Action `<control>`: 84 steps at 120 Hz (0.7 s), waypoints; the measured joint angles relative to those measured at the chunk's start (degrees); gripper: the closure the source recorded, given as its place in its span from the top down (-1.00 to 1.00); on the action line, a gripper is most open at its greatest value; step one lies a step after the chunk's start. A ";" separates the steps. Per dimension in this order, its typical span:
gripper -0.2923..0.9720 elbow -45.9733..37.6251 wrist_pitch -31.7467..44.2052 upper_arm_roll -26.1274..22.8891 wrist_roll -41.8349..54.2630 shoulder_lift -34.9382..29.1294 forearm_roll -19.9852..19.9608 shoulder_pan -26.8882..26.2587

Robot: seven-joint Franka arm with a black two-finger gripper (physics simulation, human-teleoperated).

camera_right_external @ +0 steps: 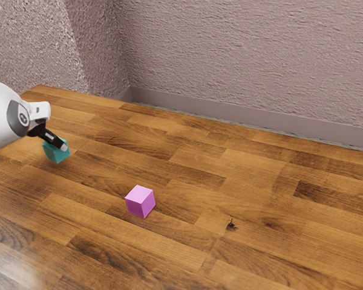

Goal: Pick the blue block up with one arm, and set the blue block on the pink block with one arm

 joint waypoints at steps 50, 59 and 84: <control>-0.17 -22.14 2.26 8.15 -17.96 -22.14 -4.86 -25.13; -0.17 -22.23 3.40 13.78 -20.63 -22.15 -7.54 -33.21; -0.12 -29.79 6.82 12.28 -26.32 -27.35 -10.92 -37.23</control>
